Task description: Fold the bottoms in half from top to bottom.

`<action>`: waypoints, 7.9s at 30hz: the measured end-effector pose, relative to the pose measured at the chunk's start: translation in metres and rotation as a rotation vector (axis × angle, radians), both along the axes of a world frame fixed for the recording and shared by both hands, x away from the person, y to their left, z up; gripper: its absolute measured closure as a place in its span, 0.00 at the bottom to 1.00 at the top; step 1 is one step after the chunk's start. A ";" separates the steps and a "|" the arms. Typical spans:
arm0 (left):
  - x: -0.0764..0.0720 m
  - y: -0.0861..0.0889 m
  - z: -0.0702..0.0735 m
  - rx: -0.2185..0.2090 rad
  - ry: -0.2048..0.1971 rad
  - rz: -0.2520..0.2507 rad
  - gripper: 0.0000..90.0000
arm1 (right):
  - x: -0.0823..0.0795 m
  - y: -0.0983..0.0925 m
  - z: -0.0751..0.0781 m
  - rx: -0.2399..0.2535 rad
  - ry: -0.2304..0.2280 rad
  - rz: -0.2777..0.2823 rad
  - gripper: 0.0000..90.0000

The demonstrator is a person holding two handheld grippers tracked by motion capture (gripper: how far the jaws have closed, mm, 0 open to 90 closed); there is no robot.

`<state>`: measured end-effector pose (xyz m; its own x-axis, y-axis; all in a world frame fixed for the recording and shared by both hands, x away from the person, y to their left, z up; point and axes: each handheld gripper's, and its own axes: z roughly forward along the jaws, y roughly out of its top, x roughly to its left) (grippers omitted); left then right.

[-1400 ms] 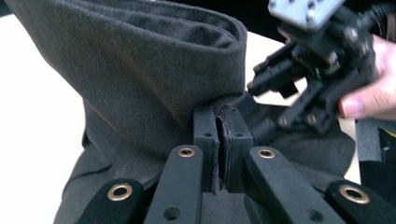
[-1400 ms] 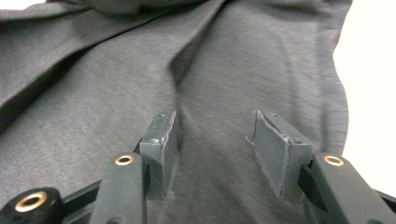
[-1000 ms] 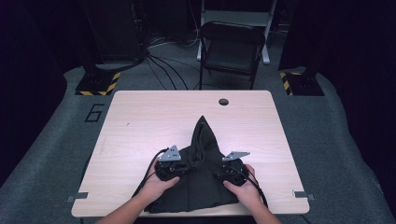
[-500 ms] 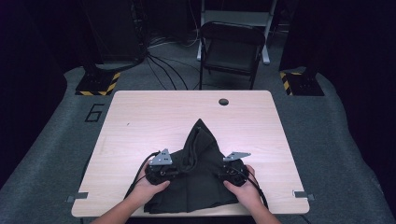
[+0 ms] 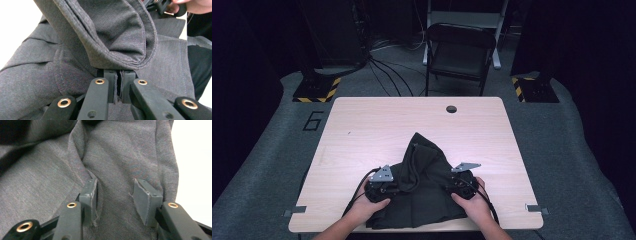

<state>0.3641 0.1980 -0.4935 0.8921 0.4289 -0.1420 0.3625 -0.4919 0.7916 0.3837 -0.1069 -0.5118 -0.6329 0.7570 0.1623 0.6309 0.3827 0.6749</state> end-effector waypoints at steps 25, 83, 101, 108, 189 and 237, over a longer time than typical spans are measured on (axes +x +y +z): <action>-0.001 -0.003 -0.020 0.002 0.022 0.003 0.96 | 0.033 0.013 0.070 0.084 -0.032 0.014 0.53; -0.001 -0.001 -0.021 -0.011 0.029 -0.006 0.96 | 0.041 0.068 0.133 0.104 -0.133 0.189 0.62; 0.000 -0.001 -0.022 -0.016 0.031 -0.006 0.96 | 0.036 0.078 0.126 0.004 -0.135 0.231 0.57; -0.001 0.000 -0.021 -0.024 0.032 -0.002 0.96 | 0.032 0.070 0.126 0.010 -0.130 0.243 0.80; 0.026 0.039 0.128 -0.121 -0.167 0.160 0.92 | 0.026 0.025 0.174 0.114 -0.198 0.186 0.89; -0.055 0.019 0.023 -0.082 0.068 -0.044 0.86 | -0.070 0.000 0.057 0.002 -0.001 0.311 0.88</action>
<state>0.3091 0.2168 -0.4704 0.8970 0.3739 -0.2356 0.3960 -0.4433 0.8042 0.3134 -0.1065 -0.4553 -0.8344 0.5264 0.1635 0.4832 0.5559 0.6764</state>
